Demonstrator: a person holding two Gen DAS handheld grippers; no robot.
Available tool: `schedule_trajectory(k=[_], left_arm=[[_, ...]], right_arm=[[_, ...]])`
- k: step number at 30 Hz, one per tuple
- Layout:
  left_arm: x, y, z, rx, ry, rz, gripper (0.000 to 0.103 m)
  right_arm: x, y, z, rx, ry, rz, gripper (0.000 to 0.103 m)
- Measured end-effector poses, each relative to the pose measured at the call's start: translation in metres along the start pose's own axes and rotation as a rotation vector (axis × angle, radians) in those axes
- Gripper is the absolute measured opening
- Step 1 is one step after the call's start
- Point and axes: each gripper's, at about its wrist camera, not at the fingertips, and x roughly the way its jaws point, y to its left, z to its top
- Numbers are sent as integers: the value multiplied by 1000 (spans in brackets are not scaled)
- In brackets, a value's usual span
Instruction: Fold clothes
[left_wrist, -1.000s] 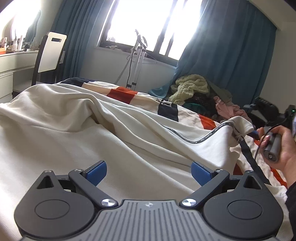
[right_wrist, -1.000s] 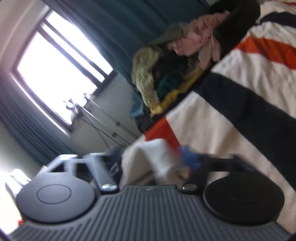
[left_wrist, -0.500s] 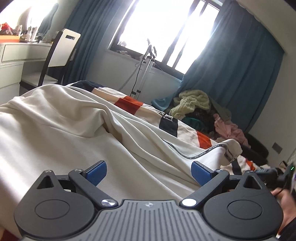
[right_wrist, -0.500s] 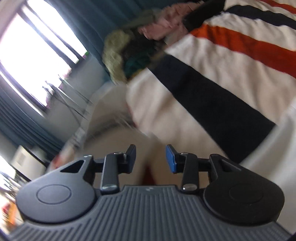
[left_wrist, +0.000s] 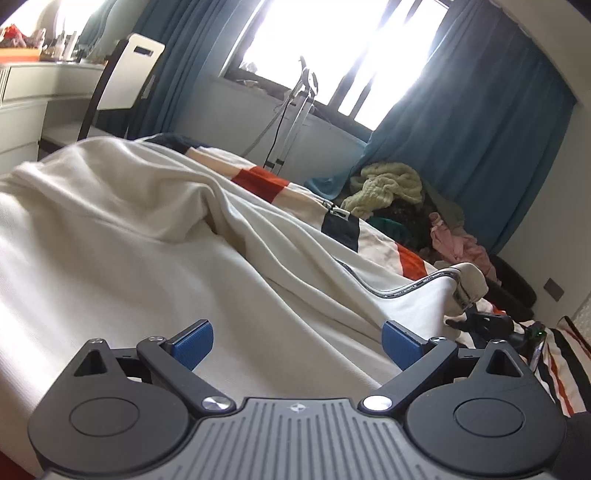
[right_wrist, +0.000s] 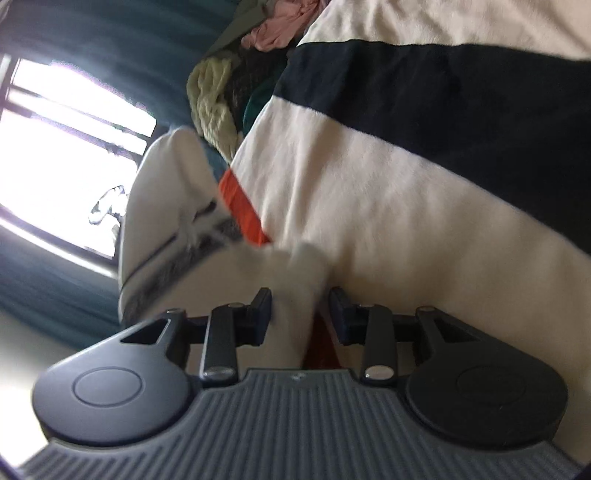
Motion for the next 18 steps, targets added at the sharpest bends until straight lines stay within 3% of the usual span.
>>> schedule_trajectory(k=[1,3,6,11,16,18], left_arm=[[3,0,-1,-3,3,-1,99],[10,0,-2,-8,9,-3,99],[17,2,-2,-25,31,-11,99],[17,3,-2,-52,44,-21,99],[12,4,-1,-75,50,-30,99],[9,2,0,-72,41,-28,99]], right_arm=[[2,0,-1,13,-20,-5,10],[-2,2,-2,18,-69,-6,8],[-19,10,6,22,-196,14,7],[-67,19,47,32,-393,38,6],[-107,23,62,-129,-454,-20,6],[-119,11,63,-118,-462,-50,6]])
